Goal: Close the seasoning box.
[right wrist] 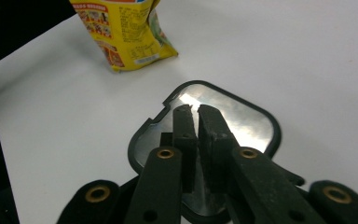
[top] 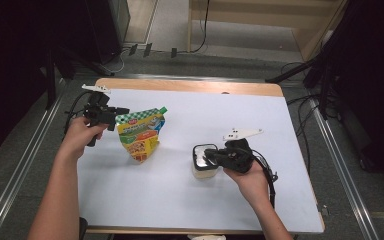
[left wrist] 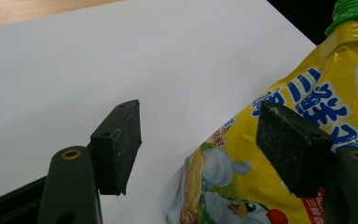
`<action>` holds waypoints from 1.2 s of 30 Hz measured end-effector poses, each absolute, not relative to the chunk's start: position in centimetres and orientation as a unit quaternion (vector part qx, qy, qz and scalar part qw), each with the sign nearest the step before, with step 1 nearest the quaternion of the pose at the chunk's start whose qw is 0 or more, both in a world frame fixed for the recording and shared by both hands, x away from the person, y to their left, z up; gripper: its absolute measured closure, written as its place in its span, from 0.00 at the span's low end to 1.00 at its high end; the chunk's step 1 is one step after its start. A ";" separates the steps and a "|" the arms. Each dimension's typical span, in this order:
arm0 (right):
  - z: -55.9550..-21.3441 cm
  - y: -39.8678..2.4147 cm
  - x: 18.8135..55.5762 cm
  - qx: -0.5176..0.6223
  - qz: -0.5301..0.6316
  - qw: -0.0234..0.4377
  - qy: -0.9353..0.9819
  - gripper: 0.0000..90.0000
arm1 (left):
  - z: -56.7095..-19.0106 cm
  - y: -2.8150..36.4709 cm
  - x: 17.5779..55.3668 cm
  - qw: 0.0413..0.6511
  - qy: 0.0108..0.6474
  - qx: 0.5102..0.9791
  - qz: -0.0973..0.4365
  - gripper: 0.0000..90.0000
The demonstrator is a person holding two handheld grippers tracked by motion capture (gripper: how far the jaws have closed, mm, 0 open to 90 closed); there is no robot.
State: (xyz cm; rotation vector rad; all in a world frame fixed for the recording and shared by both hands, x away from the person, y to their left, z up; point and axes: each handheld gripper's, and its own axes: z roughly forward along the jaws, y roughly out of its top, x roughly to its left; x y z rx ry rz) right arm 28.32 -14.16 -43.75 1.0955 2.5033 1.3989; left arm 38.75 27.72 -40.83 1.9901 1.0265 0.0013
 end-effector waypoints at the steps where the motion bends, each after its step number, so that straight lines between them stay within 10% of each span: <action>1: -43.7 -14.4 28.4 0.357 0.457 0.038 0.814 0.94 | -40.8 27.7 38.7 0.436 0.413 0.800 0.001 0.35; 14: -43.5 -18.2 29.6 0.395 0.473 0.079 0.784 0.66 | -40.9 27.9 38.8 0.435 0.415 0.799 0.006 0.35; 36: -44.6 -23.7 30.7 0.430 0.489 0.126 0.748 0.47 | -41.1 27.9 38.8 0.433 0.419 0.798 0.007 0.34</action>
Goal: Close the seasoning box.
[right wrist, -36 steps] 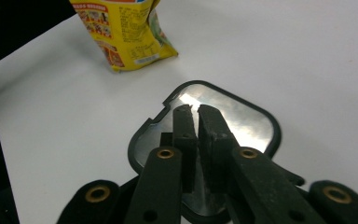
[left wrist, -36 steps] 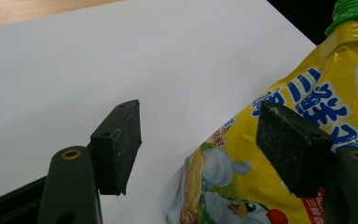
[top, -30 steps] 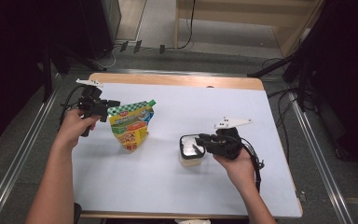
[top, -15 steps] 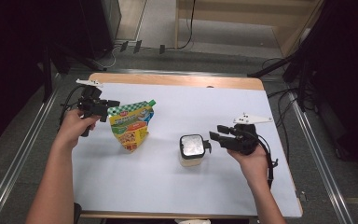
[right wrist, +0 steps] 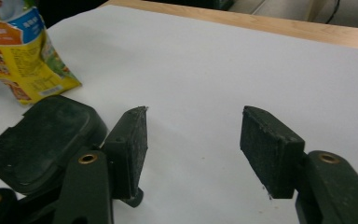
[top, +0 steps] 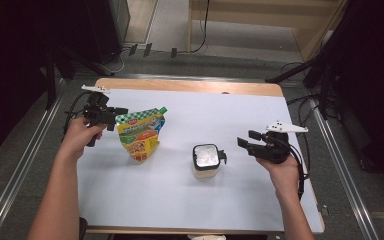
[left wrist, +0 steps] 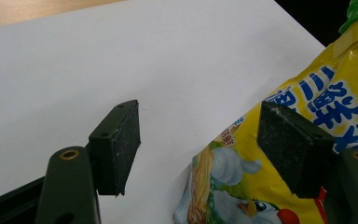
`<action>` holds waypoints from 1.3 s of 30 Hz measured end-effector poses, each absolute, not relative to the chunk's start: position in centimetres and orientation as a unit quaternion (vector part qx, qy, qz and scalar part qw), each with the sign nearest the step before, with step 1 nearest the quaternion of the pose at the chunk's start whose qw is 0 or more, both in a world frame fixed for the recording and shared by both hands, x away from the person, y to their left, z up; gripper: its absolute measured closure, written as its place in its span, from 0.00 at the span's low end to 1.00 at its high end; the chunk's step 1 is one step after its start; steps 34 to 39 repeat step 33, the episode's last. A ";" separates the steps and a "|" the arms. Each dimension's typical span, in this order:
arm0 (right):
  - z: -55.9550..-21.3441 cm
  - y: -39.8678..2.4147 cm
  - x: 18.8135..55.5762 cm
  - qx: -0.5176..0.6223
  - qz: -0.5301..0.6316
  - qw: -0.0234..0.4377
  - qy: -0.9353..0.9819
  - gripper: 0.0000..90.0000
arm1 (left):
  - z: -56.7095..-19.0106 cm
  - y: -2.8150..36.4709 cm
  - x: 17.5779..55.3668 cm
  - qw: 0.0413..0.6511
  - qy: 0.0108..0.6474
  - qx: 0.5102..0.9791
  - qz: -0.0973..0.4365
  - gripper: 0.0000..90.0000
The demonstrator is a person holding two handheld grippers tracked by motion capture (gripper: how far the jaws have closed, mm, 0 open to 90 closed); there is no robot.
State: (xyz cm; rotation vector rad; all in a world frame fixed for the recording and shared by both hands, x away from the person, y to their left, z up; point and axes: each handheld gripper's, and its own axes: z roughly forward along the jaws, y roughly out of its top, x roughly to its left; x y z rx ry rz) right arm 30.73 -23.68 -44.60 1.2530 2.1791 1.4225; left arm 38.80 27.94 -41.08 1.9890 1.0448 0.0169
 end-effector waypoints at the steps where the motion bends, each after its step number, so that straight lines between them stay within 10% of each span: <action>1: -44.7 -23.8 30.8 0.432 0.487 0.129 0.748 0.46 | -41.1 28.0 38.8 0.433 0.419 0.798 0.007 0.34; 39: -47.8 -25.7 31.8 0.469 0.445 0.152 0.748 0.33 | -41.8 28.4 38.9 0.430 0.418 0.801 0.007 0.33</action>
